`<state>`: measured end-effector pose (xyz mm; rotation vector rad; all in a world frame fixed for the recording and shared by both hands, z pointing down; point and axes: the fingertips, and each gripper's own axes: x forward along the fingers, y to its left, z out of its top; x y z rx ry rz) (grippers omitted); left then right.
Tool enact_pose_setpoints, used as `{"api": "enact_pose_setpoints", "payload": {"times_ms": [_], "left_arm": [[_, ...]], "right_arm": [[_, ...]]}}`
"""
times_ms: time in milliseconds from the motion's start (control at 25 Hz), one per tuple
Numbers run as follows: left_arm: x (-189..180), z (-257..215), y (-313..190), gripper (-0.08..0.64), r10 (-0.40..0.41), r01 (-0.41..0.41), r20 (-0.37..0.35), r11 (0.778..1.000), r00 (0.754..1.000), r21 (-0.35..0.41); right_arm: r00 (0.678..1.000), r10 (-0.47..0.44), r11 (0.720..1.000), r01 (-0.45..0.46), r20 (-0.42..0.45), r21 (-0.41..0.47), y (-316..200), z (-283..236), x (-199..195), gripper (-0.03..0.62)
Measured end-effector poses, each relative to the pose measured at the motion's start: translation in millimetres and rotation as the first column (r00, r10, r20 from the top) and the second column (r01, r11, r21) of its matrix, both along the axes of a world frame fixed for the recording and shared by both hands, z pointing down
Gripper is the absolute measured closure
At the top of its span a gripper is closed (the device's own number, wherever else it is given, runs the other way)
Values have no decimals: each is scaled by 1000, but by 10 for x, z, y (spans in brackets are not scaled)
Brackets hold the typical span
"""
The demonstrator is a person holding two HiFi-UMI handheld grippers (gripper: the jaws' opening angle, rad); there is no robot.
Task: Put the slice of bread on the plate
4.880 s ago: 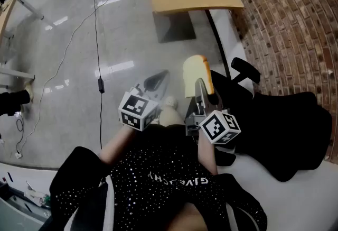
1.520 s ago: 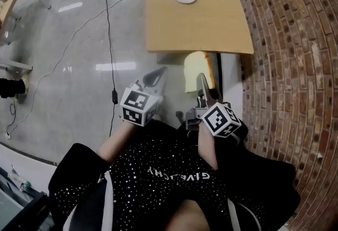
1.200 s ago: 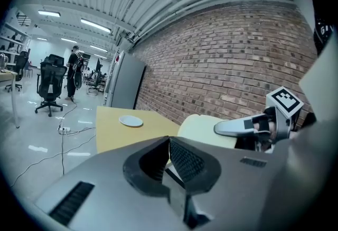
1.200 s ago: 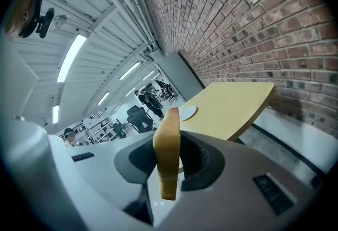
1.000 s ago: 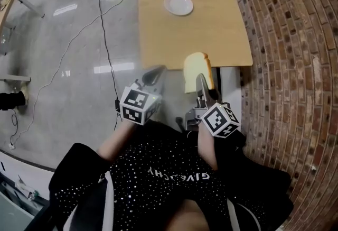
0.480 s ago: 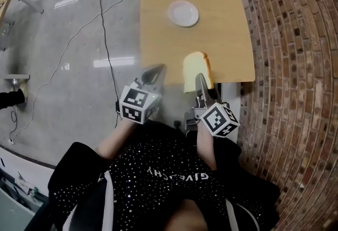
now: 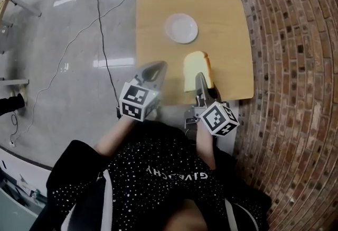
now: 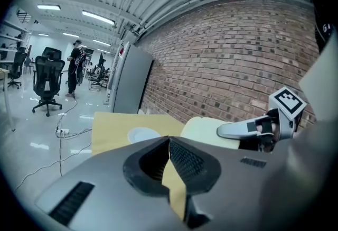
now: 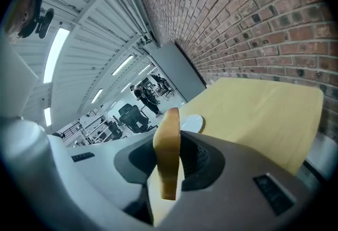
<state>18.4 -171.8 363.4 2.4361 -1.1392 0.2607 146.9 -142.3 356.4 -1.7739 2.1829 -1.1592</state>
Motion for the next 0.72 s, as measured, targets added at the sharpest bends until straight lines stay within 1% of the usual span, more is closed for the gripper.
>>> {"api": "enact_pose_setpoints", "payload": {"times_ms": [240,440,560,720], "left_arm": [[50,104,-363,548,-2,2,-5,1000,1000,-7],[-9,256,-518,548,-42,42,-9,998,999,-38],[26,362,-556,548,-52,52,-8,997,999,-63],[105,426,-618,548,-71,70,0,995,998,-69]], "right_arm": [[1000,-8,1000,8,-8,-22,-361,146,56,497],[998,-52,998,51,-31,-32,-557,193,26,497],[997,-65,997,64,-34,-35,-642,215,68,497],[997,-82,995,82,1,-50,-751,260,154,497]]}}
